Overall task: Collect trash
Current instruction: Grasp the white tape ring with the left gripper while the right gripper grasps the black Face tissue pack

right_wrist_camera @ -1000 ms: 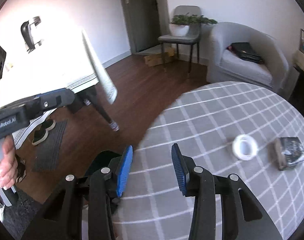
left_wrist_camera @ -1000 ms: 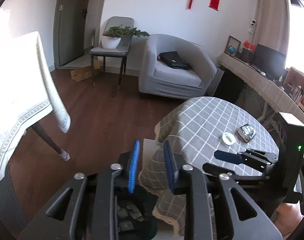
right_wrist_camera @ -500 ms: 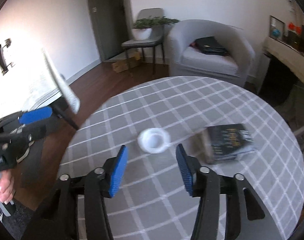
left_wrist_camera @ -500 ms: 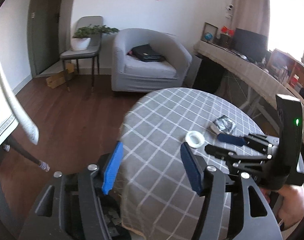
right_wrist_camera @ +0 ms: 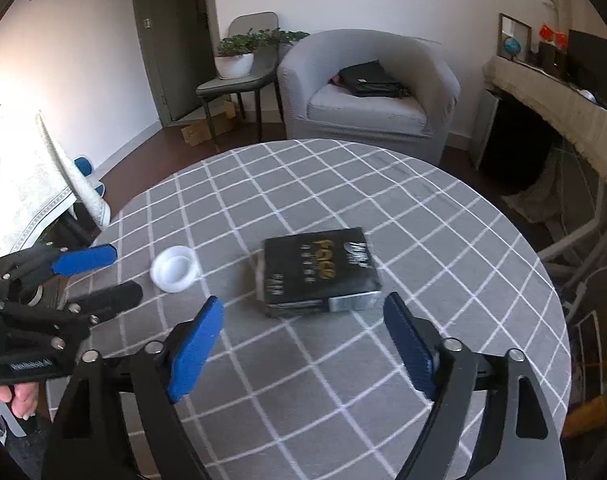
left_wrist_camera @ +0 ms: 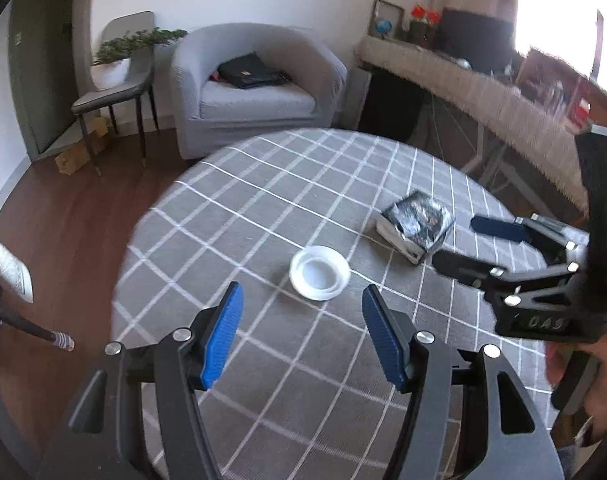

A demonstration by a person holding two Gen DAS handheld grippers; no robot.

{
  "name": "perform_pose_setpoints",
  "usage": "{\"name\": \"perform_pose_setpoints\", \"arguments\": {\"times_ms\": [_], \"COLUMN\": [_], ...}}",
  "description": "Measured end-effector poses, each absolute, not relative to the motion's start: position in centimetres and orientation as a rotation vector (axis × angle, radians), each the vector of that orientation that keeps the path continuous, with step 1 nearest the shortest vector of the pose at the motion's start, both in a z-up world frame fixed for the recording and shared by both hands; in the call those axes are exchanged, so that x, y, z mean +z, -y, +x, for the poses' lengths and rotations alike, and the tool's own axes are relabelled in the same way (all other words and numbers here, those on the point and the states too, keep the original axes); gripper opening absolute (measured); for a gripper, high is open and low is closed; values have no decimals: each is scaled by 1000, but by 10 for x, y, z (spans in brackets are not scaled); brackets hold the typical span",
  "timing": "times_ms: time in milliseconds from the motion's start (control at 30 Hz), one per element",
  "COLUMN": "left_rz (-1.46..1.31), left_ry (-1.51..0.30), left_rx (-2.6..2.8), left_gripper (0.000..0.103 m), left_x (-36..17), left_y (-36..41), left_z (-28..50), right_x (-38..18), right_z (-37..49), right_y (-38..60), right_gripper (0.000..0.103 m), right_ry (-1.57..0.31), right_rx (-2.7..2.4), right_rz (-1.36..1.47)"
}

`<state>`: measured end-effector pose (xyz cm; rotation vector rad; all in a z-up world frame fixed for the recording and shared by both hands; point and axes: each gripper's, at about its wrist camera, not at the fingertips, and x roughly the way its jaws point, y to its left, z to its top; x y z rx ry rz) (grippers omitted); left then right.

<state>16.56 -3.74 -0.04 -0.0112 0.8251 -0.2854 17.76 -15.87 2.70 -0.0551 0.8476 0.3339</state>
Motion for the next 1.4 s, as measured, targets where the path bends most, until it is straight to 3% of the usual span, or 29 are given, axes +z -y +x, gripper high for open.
{"name": "perform_pose_setpoints", "arguments": {"times_ms": [300, 567, 1100, 1167, 1233, 1400], "left_rz": [39, 41, -39, -47, -59, -63], "left_ry": [-881, -901, -861, -863, -868, -868], "left_rx": [-254, -237, -241, -235, -232, -230], "left_gripper": [60, 43, 42, 42, 42, 42], "left_x": [-18, -20, -3, -2, -3, -1], "left_y": [60, 57, 20, 13, 9, 0], "left_z": [194, 207, 208, 207, 207, 198], "right_x": [19, 14, 2, 2, 4, 8], "right_z": [191, 201, 218, 218, 217, 213], "right_y": [170, 156, 136, 135, 135, 132], "right_gripper": [88, 91, 91, 87, 73, 72], "right_ry": [-896, -925, -970, -960, -945, -936], "right_rx": [356, 388, 350, 343, 338, 335], "right_rz": [-64, -107, -126, -127, -128, -108]}}
